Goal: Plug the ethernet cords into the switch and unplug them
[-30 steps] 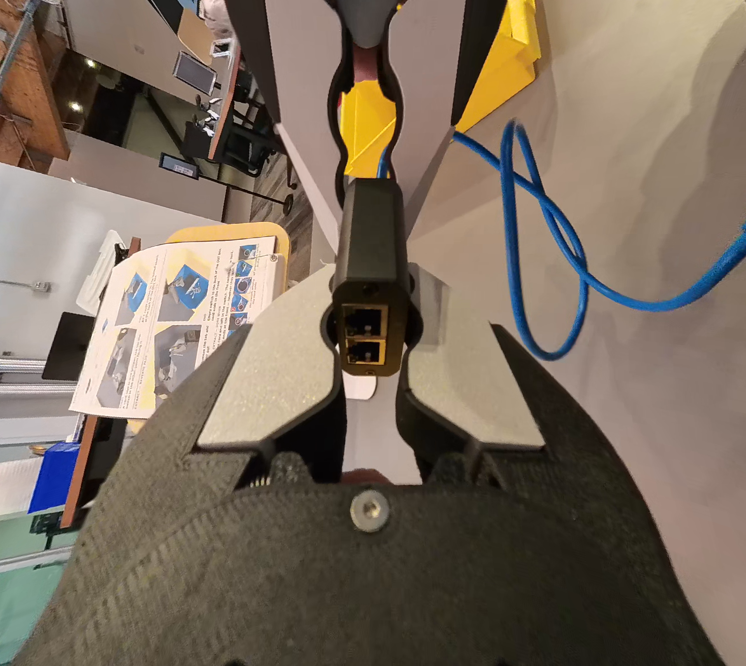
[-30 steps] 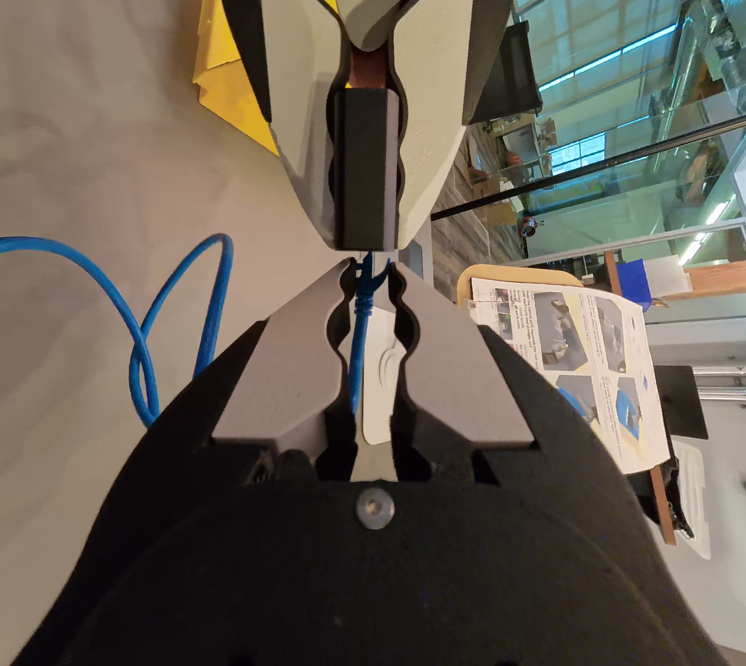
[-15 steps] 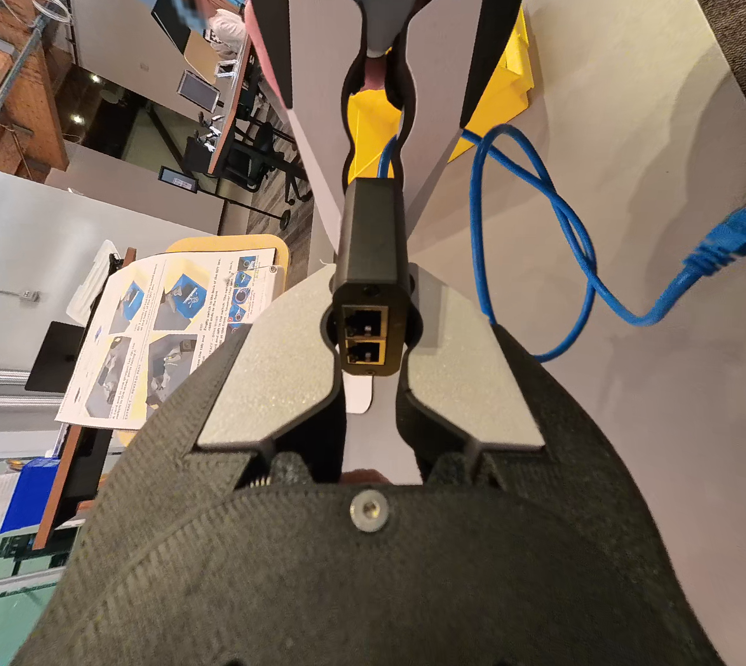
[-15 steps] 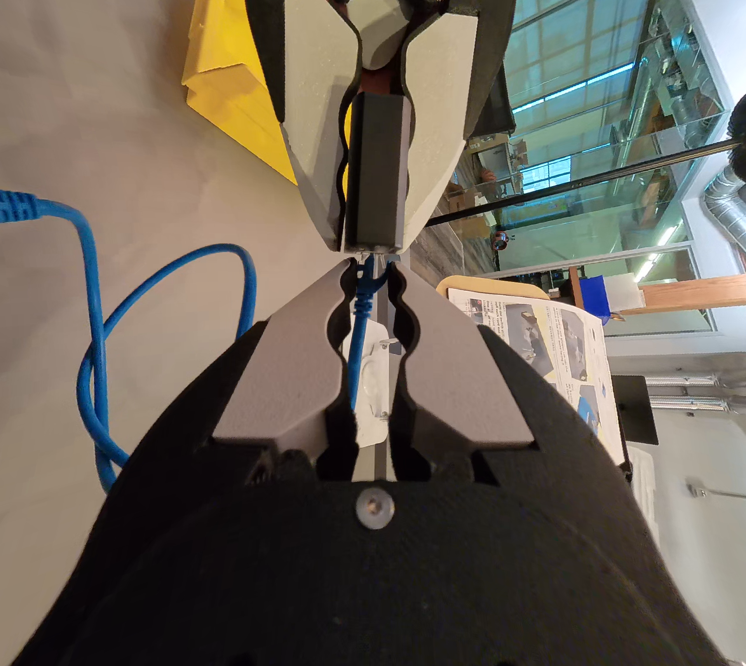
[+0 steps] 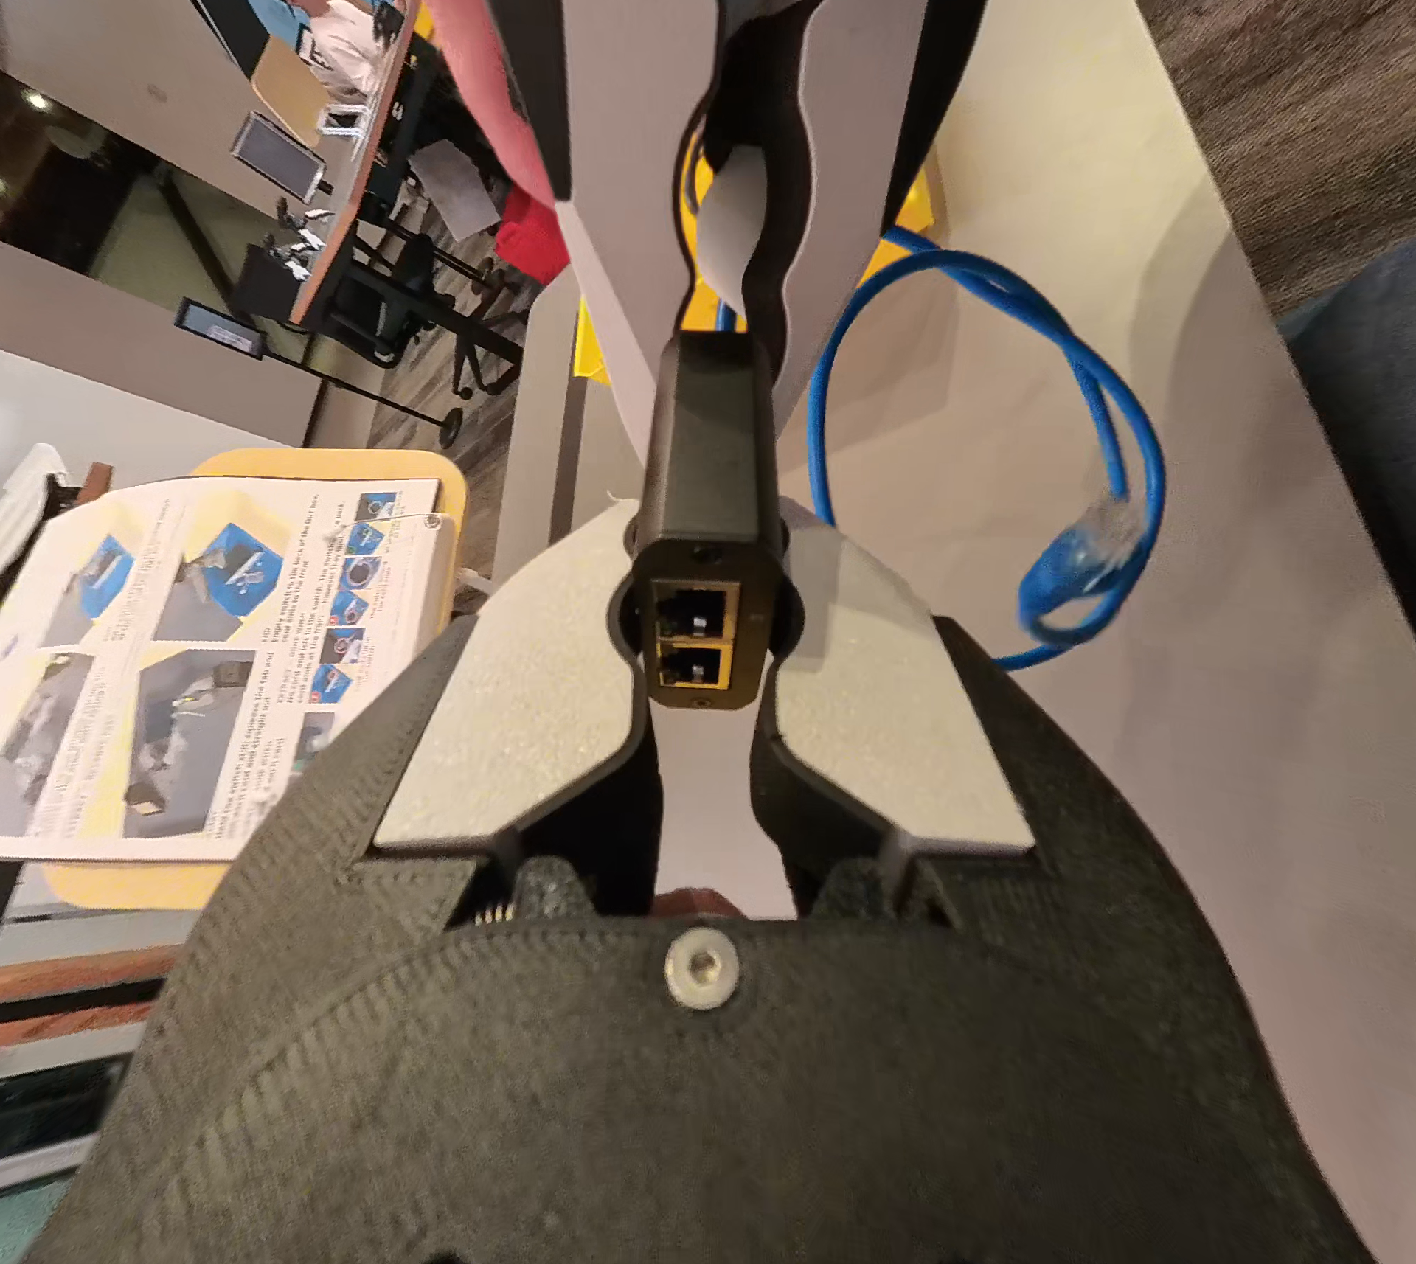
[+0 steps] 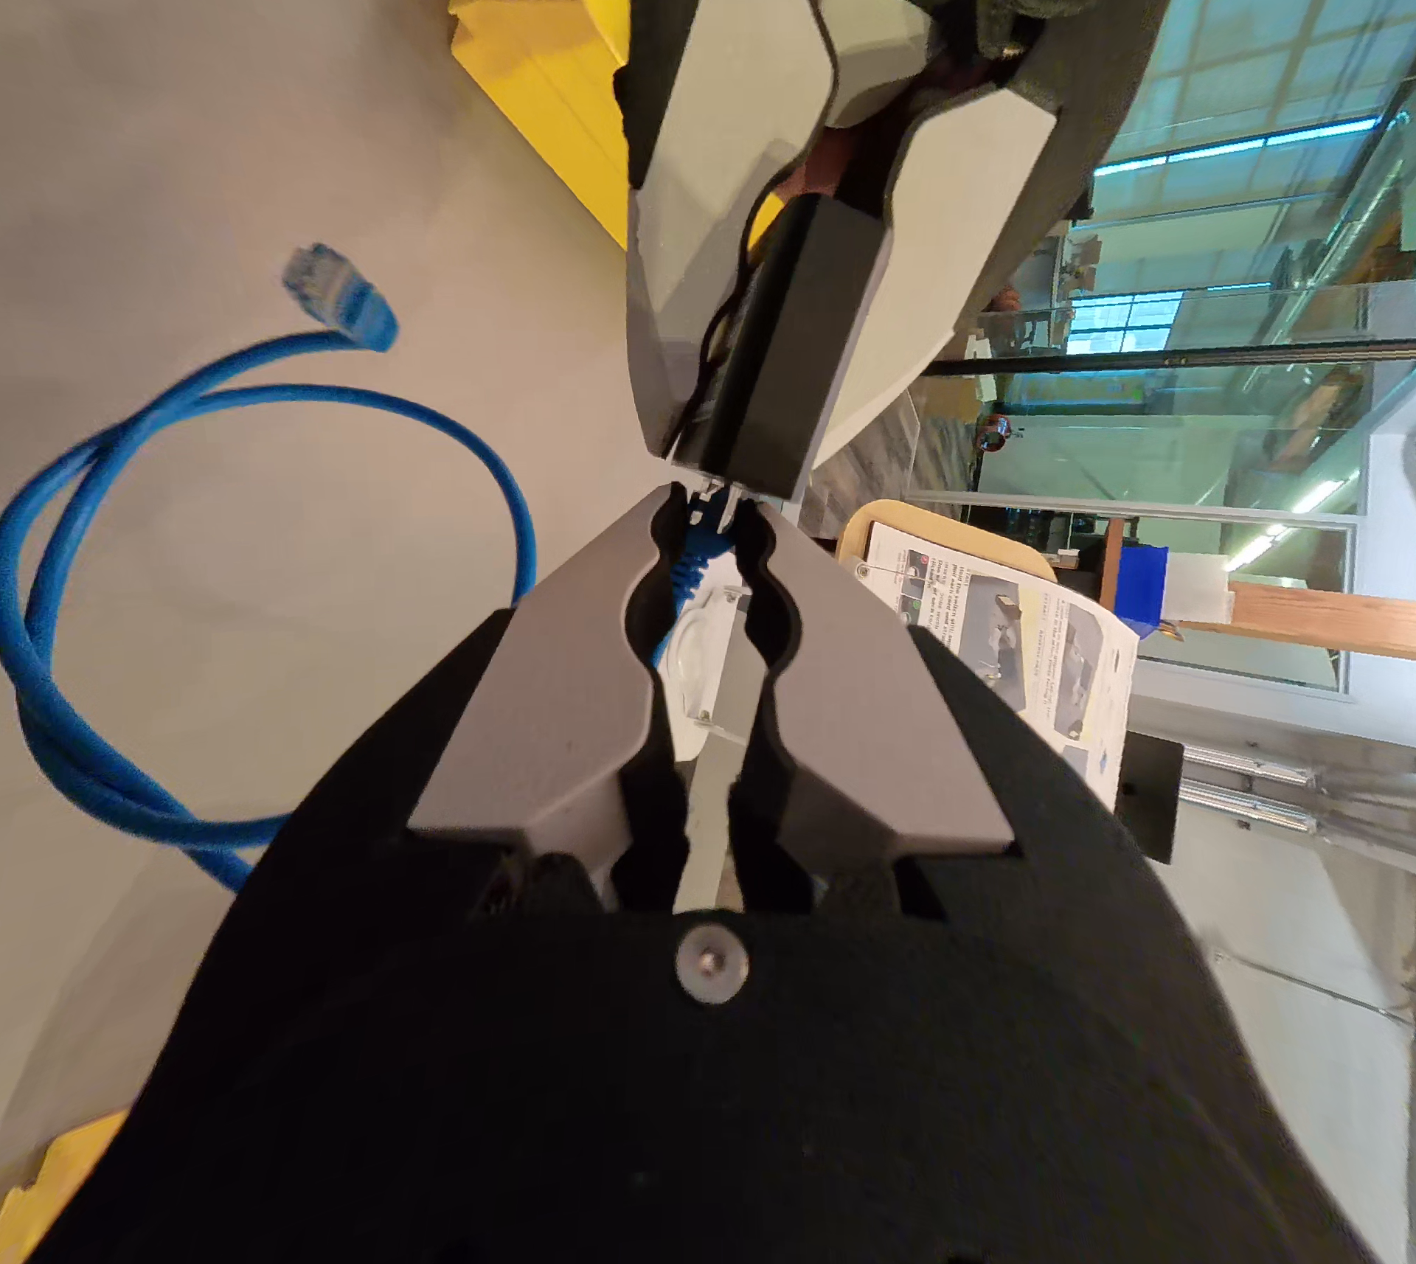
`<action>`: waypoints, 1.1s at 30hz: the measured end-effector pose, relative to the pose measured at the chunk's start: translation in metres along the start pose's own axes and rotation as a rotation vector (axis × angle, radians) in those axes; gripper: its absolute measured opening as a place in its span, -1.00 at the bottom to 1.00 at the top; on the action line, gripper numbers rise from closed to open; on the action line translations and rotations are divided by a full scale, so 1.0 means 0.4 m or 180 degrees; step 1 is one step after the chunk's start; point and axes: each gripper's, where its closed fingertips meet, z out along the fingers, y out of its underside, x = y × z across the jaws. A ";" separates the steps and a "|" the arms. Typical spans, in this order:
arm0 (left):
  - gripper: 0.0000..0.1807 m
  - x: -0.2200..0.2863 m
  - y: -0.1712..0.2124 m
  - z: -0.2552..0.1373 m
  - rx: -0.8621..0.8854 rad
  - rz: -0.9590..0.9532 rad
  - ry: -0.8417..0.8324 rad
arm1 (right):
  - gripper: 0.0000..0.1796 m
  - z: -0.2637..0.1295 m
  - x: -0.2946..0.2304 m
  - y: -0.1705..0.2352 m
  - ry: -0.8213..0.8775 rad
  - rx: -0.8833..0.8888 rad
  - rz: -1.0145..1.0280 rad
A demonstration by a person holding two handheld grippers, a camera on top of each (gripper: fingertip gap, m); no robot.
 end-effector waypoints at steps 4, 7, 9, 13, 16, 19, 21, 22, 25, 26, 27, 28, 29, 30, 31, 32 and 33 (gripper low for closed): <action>-0.72 -0.010 -0.021 -0.007 0.0114 -0.0329 0.0086 | -0.88 -0.019 0.014 -0.004 -0.0004 -0.0028 -0.0018; -0.71 -0.030 -0.045 -0.026 0.0160 -0.0376 0.0024 | -0.88 -0.043 0.041 -0.012 0.0070 0.0003 0.0049; -0.72 -0.084 -0.013 -0.061 0.0040 -0.0483 -0.0287 | -0.88 -0.058 0.057 0.032 0.0143 -0.0182 0.0091; -0.72 -0.142 -0.012 -0.145 0.0083 -0.0413 -0.0476 | -0.87 -0.105 0.086 0.083 0.0238 -0.0102 0.0512; -0.72 -0.133 0.009 -0.126 -0.0210 -0.0219 -0.0521 | -0.87 -0.154 0.136 0.145 0.0442 -0.0287 0.0768; -0.72 -0.140 0.037 -0.123 -0.0231 -0.0343 -0.0517 | -0.88 -0.233 0.195 0.228 0.0785 -0.0513 0.1025; -0.72 -0.144 0.037 -0.123 -0.0213 -0.0351 -0.0521 | -0.87 -0.292 0.227 0.317 0.1052 -0.0791 0.1223; -0.72 -0.144 0.040 -0.122 -0.0263 -0.0307 -0.0527 | -0.87 -0.321 0.235 0.359 0.1169 -0.0899 0.1308; -0.72 -0.141 0.045 -0.119 -0.0374 -0.0223 -0.0552 | -0.87 -0.386 0.219 0.476 0.1381 -0.1190 0.1542; -0.72 -0.139 0.047 -0.117 -0.0396 -0.0215 -0.0548 | -0.87 -0.402 0.206 0.514 0.1445 -0.1290 0.1626; -0.72 -0.137 0.048 -0.114 -0.0408 -0.0215 -0.0538 | -0.87 -0.411 0.188 0.547 0.1472 -0.1333 0.1734; -0.72 -0.135 0.050 -0.111 -0.0426 -0.0210 -0.0527 | -0.87 -0.417 0.168 0.577 0.1505 -0.1372 0.1805; -0.72 -0.134 0.052 -0.109 -0.0450 -0.0197 -0.0525 | -0.87 -0.422 0.144 0.612 0.1534 -0.1456 0.1860; -0.72 -0.133 0.054 -0.106 -0.0472 -0.0184 -0.0521 | -0.87 -0.425 0.115 0.647 0.1556 -0.1542 0.1934; -0.72 -0.131 0.055 -0.104 -0.0477 -0.0180 -0.0511 | -0.87 -0.425 0.086 0.677 0.1601 -0.1579 0.2021; -0.72 -0.130 0.054 -0.102 -0.0475 -0.0183 -0.0506 | -0.87 -0.427 0.059 0.711 0.1695 -0.1647 0.2072; -0.72 -0.129 0.054 -0.100 -0.0476 -0.0181 -0.0505 | -0.86 -0.425 0.022 0.749 0.1742 -0.1779 0.2097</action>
